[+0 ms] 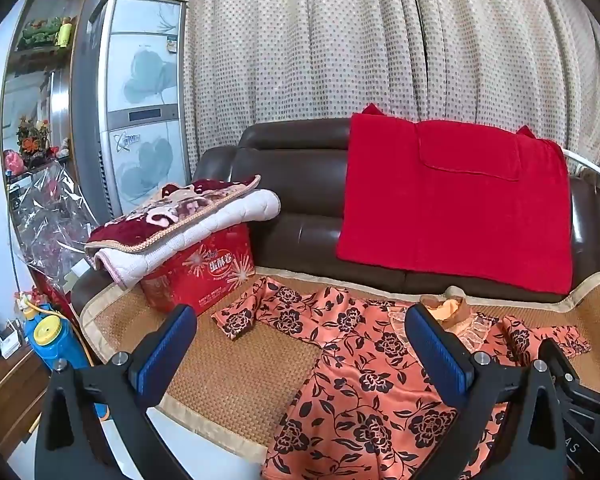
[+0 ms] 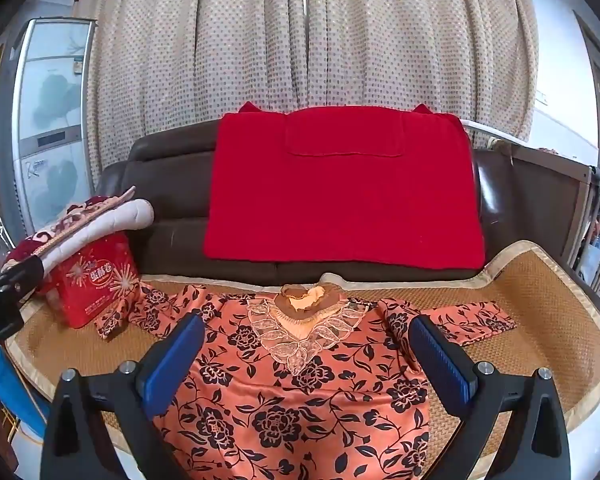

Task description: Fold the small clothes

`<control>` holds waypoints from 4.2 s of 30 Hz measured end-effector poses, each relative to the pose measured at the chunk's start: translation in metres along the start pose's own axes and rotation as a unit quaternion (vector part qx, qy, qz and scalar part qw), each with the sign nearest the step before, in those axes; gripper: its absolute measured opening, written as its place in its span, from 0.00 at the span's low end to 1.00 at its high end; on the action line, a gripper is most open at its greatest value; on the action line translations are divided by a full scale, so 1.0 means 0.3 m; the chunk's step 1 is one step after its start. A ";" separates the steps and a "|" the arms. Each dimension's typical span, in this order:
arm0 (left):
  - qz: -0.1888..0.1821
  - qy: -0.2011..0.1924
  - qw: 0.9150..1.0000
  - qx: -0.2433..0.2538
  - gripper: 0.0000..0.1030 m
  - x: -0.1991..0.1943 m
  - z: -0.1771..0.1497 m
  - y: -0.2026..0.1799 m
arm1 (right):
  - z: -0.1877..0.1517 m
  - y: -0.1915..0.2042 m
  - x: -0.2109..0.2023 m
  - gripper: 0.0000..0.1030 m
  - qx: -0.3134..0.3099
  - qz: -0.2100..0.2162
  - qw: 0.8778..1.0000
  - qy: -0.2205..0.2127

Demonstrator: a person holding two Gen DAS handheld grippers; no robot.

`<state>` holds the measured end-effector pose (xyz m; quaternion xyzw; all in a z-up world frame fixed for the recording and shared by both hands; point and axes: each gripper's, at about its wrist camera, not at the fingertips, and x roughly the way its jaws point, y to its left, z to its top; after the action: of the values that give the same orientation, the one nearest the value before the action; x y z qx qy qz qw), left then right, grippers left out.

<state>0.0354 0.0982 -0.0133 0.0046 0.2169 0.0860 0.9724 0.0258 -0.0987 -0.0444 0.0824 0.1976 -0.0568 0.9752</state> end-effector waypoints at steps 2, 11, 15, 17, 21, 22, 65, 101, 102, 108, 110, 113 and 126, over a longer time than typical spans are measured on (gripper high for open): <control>0.001 0.002 1.000 0.000 1.00 0.008 -0.001 0.001 | 0.001 -0.002 0.005 1.00 0.000 0.002 1.000 0.002; 0.005 0.008 1.000 0.000 1.00 0.035 -0.011 0.000 | 0.016 0.021 0.024 1.00 -0.003 0.003 1.000 0.004; 0.003 0.013 1.000 0.002 1.00 0.052 -0.017 -0.009 | 0.011 0.023 0.050 1.00 -0.002 0.002 1.000 0.009; 0.001 0.015 1.000 0.004 1.00 0.061 -0.020 -0.017 | -0.002 0.022 0.065 1.00 -0.004 0.000 1.000 0.011; -0.002 0.021 1.000 0.009 1.00 0.090 -0.026 -0.043 | -0.013 0.016 0.093 1.00 -0.004 -0.004 1.000 0.017; -0.003 0.022 1.000 0.010 1.00 0.097 -0.027 -0.049 | -0.014 0.013 0.100 1.00 -0.003 -0.005 1.000 0.018; -0.101 0.244 0.964 0.030 1.00 0.935 -0.372 -0.486 | -0.201 -0.872 0.753 1.00 0.290 -0.051 0.951 0.099; -0.074 0.180 0.979 0.057 1.00 1.016 -0.350 -0.520 | -0.111 -1.246 1.028 0.07 0.426 0.038 0.903 0.033; -0.069 0.176 0.980 0.055 1.00 1.015 -0.344 -0.505 | -0.089 -1.189 1.030 0.07 0.415 0.062 0.907 0.031; -0.037 0.155 0.987 0.035 1.00 1.009 -0.307 -0.379 | -0.003 -0.780 1.103 0.07 0.335 0.197 0.919 0.065; -0.029 0.154 0.987 0.022 1.00 1.015 -0.296 -0.324 | -0.006 -0.629 1.131 0.07 0.314 0.234 0.915 0.091; -0.020 0.154 0.988 0.002 1.00 1.026 -0.289 -0.249 | -0.043 -0.439 1.182 0.07 0.296 0.279 0.904 0.131; -0.167 0.219 0.957 -0.087 1.00 1.095 -0.323 -0.279 | -0.153 -0.408 1.017 0.14 0.273 0.214 0.920 0.180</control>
<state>0.3009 0.0685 -0.2432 -0.1353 0.4135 -0.0606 0.8983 0.2704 -0.2341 -0.2234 0.3949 0.3242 0.1174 0.8516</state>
